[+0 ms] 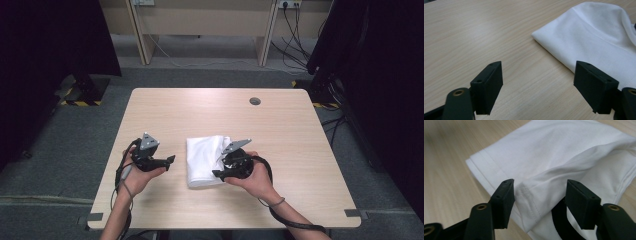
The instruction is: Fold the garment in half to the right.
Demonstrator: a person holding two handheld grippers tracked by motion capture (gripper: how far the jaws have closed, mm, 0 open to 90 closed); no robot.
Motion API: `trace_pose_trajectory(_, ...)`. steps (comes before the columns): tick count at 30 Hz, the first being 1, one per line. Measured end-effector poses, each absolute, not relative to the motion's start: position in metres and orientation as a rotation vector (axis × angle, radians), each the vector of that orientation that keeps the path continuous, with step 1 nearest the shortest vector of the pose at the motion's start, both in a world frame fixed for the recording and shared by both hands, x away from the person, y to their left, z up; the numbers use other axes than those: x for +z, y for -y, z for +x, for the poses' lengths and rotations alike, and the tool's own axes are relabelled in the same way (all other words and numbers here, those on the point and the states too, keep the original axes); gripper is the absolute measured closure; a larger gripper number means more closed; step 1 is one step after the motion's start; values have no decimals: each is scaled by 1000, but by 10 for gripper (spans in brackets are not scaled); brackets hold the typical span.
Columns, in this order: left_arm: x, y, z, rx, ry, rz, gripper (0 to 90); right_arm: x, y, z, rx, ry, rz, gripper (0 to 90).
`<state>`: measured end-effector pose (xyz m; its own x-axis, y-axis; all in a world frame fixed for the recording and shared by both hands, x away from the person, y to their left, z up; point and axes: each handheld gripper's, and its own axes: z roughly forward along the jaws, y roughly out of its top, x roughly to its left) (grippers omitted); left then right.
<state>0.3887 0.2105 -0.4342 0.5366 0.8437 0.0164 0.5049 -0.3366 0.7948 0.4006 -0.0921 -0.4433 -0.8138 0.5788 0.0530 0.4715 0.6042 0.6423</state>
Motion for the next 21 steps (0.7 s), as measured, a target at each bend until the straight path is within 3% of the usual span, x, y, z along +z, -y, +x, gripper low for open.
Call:
trace_pose_trajectory(3,-436,-210,388,562,-1091,2011,230,-448,94,401,958,-2637,902,650)
trace_pose_trajectory(5,-437,-211,388,565,-1095,2012,230,-449,97,402,956,-2629,921,678)
trace_pose_trajectory(21,-437,-213,384,567,-1094,2022,230,-442,142,393,882,-2566,987,645)
